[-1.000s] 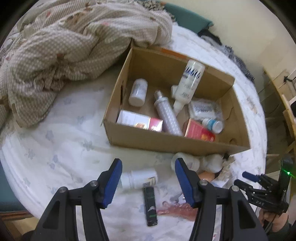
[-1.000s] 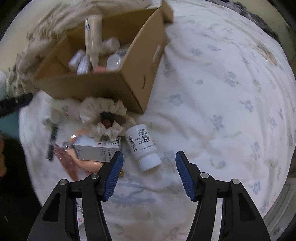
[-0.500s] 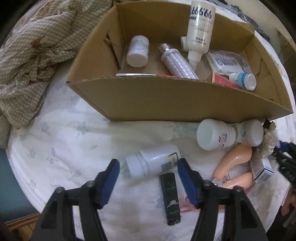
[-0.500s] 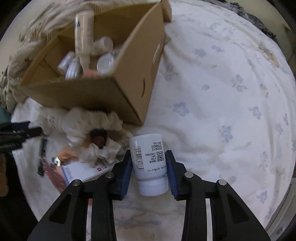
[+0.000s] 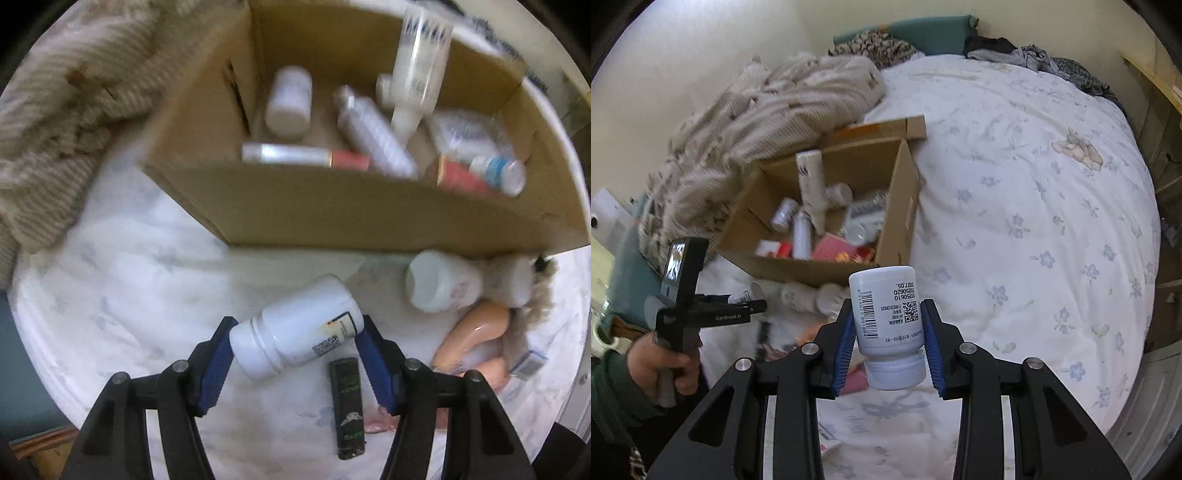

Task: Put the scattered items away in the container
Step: 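Carry both white pill bottles over the box and open both grippers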

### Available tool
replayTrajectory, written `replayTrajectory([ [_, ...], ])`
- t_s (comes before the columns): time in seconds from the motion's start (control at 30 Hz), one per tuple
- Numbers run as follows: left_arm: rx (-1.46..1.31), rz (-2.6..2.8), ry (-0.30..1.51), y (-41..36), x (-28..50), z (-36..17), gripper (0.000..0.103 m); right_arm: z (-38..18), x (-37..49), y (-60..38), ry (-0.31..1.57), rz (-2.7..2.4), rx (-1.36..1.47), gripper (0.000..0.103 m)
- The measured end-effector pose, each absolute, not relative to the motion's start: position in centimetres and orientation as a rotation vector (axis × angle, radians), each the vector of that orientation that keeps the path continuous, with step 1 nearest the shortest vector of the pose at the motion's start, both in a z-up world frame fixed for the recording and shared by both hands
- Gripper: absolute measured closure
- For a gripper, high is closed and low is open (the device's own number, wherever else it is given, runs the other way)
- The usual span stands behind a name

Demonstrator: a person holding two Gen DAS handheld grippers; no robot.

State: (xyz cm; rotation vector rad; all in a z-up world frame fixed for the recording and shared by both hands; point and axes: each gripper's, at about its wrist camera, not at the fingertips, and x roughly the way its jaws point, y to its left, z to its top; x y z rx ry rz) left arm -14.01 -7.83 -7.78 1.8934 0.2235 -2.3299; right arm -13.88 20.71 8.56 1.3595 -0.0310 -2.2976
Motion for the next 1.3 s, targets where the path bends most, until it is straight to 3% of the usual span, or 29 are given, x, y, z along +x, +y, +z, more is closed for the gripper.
replayTrajectory([
  [0.37,1.685,-2.507,0.155,-6.8,-10.8,1.4,0.038,12.2,-14.6,21.0,-0.247,-2.264,1.236,0.065],
  [0.67,1.463,-2.665,0.042,-6.5,-16.4,9.9,0.038,15.7,-13.5,21.8,-0.357,-2.298,1.051,0.065],
  [0.9,1.461,-2.653,0.068,-5.1,-22.2,9.5,0.038,16.3,-13.9,22.7,-0.399,-2.335,1.028,0.066],
  [1.13,1.558,-2.552,0.043,-4.9,-25.4,4.4,0.038,16.5,-14.5,23.3,-0.413,-2.352,1.024,0.066],
  [1.3,1.602,-2.522,0.0,-4.6,-26.2,1.6,0.038,16.6,-15.0,23.5,-0.404,-2.341,1.025,0.076],
])
